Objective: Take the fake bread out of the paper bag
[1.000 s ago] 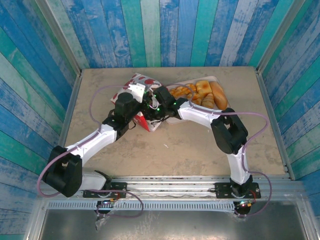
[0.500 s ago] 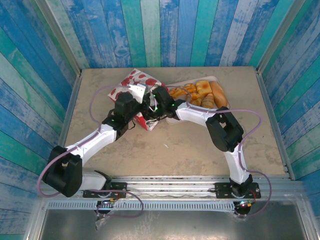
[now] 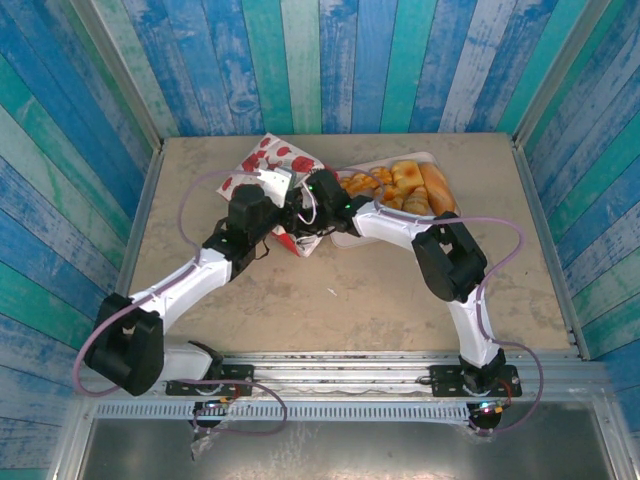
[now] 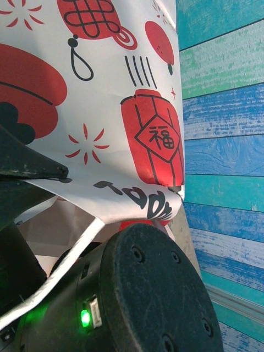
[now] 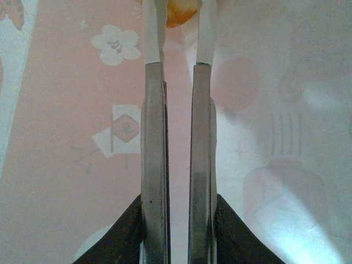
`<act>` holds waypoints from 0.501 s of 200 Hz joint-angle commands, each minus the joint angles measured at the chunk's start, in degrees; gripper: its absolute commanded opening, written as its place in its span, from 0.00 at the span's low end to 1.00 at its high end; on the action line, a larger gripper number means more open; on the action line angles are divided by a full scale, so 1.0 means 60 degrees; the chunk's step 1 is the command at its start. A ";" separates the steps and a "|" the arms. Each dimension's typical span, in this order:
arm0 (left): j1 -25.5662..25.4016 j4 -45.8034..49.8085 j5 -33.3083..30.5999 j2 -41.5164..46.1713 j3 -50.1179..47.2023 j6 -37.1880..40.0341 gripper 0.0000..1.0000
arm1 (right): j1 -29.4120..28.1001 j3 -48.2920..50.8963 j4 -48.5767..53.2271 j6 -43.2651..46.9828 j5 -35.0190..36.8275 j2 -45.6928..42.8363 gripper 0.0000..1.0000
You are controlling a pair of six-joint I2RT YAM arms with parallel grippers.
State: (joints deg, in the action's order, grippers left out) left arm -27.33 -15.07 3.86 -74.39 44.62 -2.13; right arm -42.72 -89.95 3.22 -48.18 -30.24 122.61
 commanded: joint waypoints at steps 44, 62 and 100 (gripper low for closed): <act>-0.0161 0.0075 0.0322 0.0973 0.0041 0.0172 0.00 | 0.0199 -0.0431 0.0676 0.1235 0.1165 -0.0688 0.01; -0.0151 0.0178 0.0090 0.0987 0.0044 0.0231 0.00 | 0.0206 -0.0455 0.1045 0.1683 0.1443 -0.0989 0.01; -0.0153 0.0163 -0.0959 0.0987 0.0080 0.0000 0.00 | 0.0194 0.0018 0.1285 0.1908 0.1568 -0.1685 0.01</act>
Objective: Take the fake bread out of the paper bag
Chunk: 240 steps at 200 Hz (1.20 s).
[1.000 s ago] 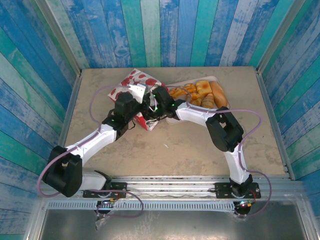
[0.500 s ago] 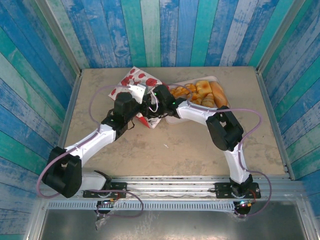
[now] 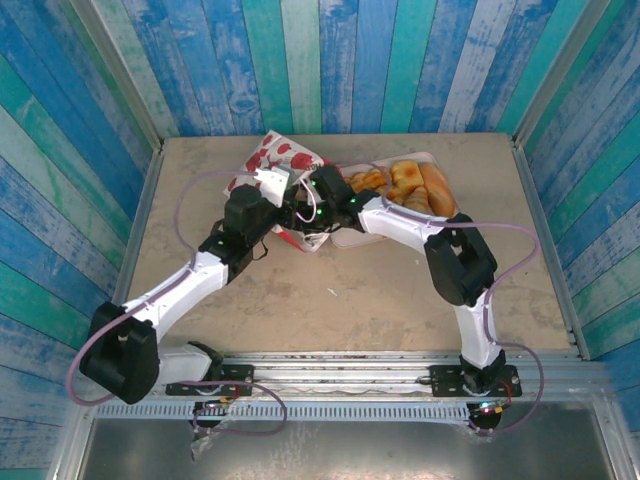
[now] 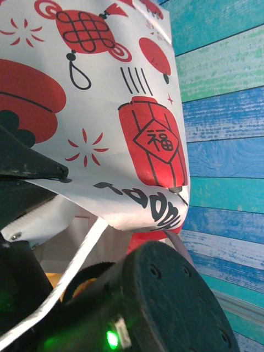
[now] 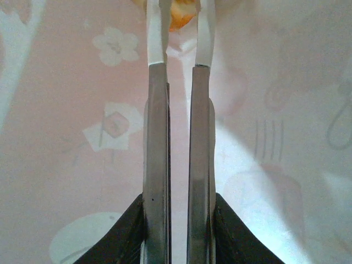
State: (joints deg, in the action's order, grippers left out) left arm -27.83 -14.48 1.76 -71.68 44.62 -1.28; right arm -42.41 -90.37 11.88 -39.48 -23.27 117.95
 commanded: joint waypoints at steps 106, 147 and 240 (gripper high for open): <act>-0.0076 -0.0261 0.0340 0.0451 0.0207 -0.0286 0.00 | 0.0110 0.2134 -0.2320 0.1637 0.1327 -0.2005 0.01; -0.0077 0.0247 0.1125 0.0520 0.0474 0.0004 0.00 | 0.0110 0.1665 -0.2911 0.2372 0.0900 -0.1529 0.01; -0.0077 0.1857 0.1569 0.0877 0.1070 0.1133 0.00 | 0.0097 0.0444 -0.1258 0.4647 0.1062 -0.1509 0.01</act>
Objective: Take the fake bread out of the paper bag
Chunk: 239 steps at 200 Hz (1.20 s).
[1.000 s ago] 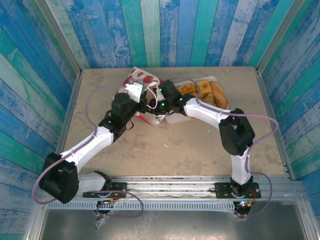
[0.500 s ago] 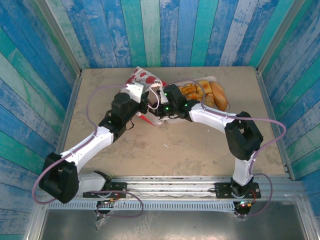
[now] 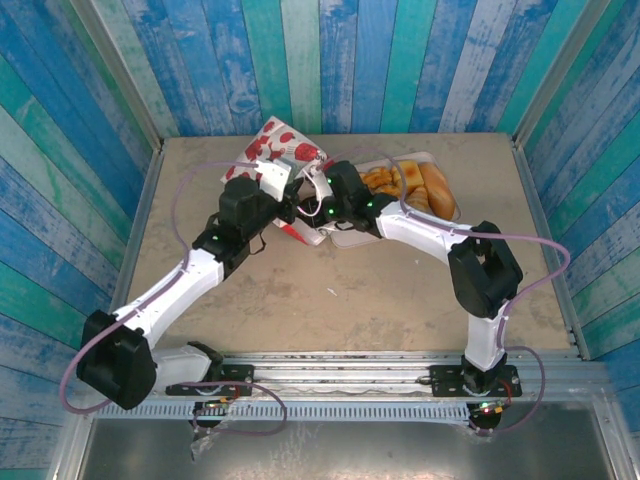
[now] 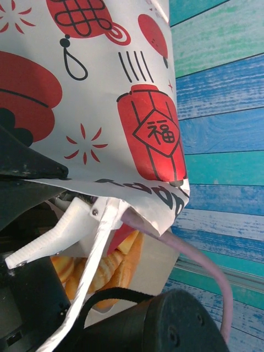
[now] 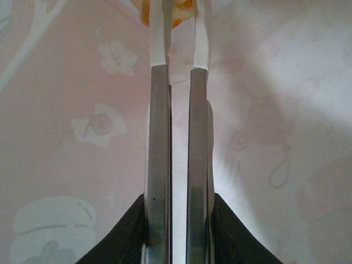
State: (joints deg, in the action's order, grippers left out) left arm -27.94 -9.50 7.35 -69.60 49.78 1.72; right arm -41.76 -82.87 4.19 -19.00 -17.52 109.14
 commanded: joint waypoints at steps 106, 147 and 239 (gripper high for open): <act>-0.0050 0.1219 0.1166 0.0697 0.0416 0.0571 0.00 | 0.0003 -0.1044 0.0555 0.1334 0.0123 -0.0195 0.01; -0.0057 0.1103 0.1052 0.0396 0.0332 0.0544 0.00 | -0.0071 -0.1115 -0.0061 -0.0383 -0.0625 0.0092 0.01; -0.0059 0.0975 0.0011 0.0167 0.0248 0.0405 0.00 | -0.0101 -0.1280 0.0035 -0.1730 -0.1061 -0.0057 0.01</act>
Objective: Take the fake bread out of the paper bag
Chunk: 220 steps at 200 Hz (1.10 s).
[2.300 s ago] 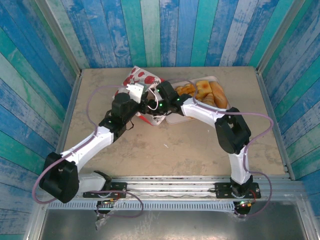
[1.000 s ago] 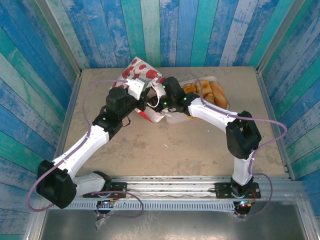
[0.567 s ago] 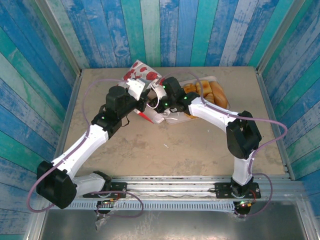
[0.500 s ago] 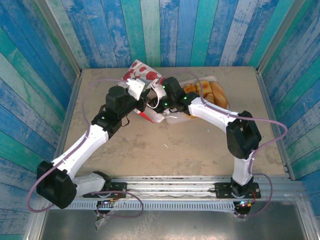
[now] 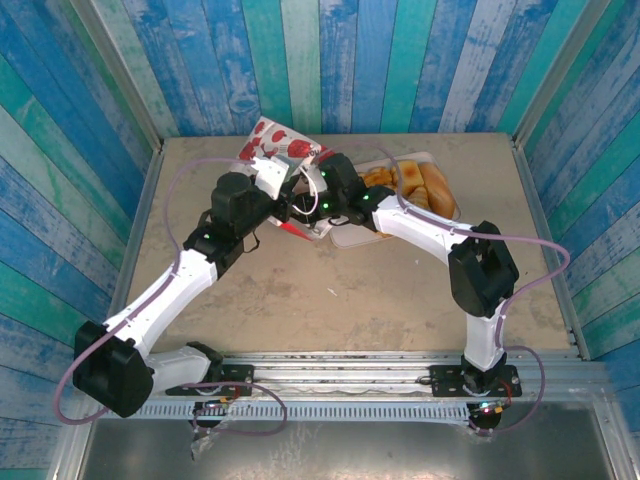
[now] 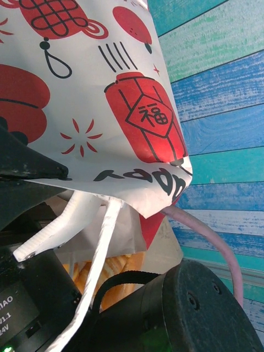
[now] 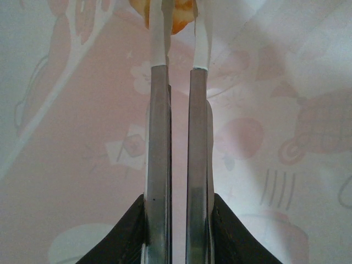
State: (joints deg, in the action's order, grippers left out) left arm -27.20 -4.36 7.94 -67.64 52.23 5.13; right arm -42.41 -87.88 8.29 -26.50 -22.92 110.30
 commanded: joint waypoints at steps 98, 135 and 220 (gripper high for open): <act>-0.0176 -0.0496 -0.2494 -0.0193 -0.0509 -0.0460 0.00 | -0.0078 0.0880 0.1002 -0.1717 -0.0111 -0.1717 0.01; -0.0177 -0.0606 -0.2598 -0.0292 -0.0589 -0.0528 0.00 | -0.0071 0.0950 0.1181 -0.1860 -0.0392 -0.1974 0.01; -0.0182 -0.0709 -0.2923 -0.0404 -0.0734 -0.0525 0.00 | -0.0072 0.1044 0.1046 -0.2082 -0.0528 -0.2199 0.01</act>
State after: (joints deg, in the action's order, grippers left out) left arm -28.12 -6.35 -7.94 -68.75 48.25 2.55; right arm -42.57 -82.30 16.91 -38.72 -24.51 100.40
